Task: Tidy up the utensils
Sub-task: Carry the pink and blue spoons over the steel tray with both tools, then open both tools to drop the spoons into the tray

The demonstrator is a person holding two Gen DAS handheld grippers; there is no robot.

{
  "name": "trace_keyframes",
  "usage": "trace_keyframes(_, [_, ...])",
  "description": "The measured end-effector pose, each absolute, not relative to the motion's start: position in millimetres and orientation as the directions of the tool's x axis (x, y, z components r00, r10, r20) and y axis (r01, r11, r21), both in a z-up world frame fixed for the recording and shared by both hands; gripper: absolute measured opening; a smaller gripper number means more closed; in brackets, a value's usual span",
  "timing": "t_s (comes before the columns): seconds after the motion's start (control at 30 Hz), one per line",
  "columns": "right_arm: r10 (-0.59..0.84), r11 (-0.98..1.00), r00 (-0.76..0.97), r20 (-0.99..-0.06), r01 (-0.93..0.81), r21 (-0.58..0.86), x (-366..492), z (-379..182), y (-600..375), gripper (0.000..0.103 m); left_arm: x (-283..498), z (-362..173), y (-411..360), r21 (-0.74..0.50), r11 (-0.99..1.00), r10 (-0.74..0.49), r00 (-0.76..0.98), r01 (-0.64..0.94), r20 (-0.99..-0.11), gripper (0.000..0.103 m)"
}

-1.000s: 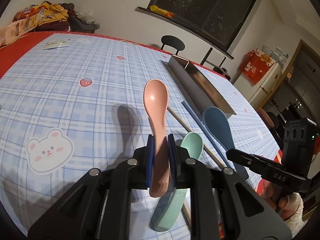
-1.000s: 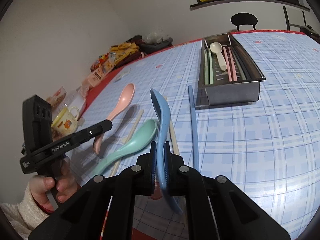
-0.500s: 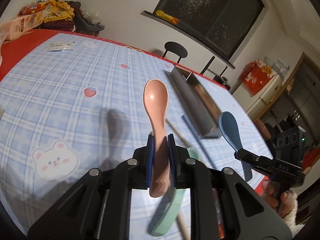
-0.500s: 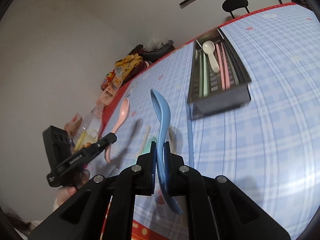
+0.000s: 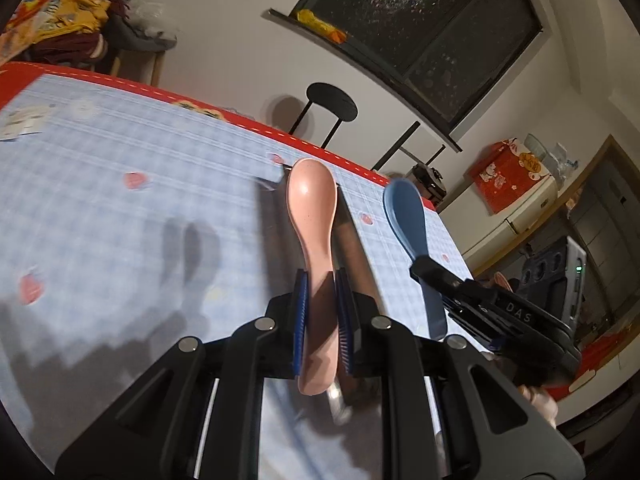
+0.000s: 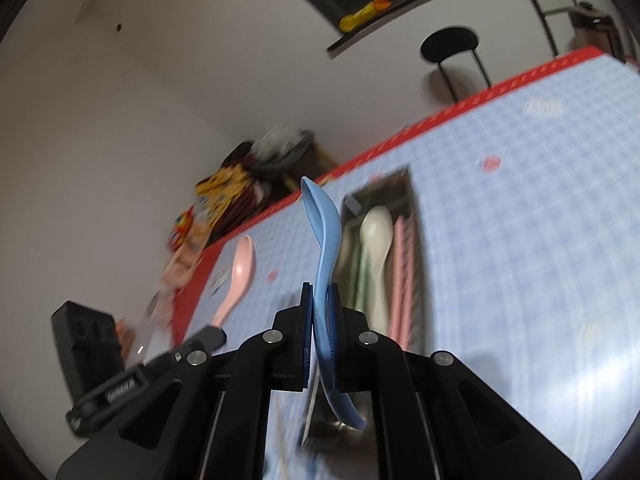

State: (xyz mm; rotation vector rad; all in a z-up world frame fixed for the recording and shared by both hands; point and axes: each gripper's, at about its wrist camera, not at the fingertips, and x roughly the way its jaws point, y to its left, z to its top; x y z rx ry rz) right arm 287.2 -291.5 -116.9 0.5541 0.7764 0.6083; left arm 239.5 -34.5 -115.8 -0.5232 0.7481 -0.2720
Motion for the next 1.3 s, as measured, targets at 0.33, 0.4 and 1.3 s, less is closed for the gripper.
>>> trace_keyframes(0.33, [0.712,0.611,0.572,-0.408,-0.217,0.761,334.7,-136.4,-309.8,0.008,327.2,-143.7,-73.6,-0.576,0.815,-0.401,0.657,-0.062,-0.639,0.018])
trace_keyframes(0.4, [0.710,0.615,0.556,-0.432,-0.192,0.765,340.9,-146.0,-309.2,0.008,336.4,-148.0,-79.2,-0.565,0.823,-0.394,0.650,-0.067,-0.650,0.018])
trace_keyframes(1.3, [0.676,0.682,0.419,-0.606,-0.046,0.730,359.3,-163.0,-235.8,0.012,294.5,-112.6,16.1,-0.594,0.800,-0.352,0.737,-0.083,-0.577,0.049])
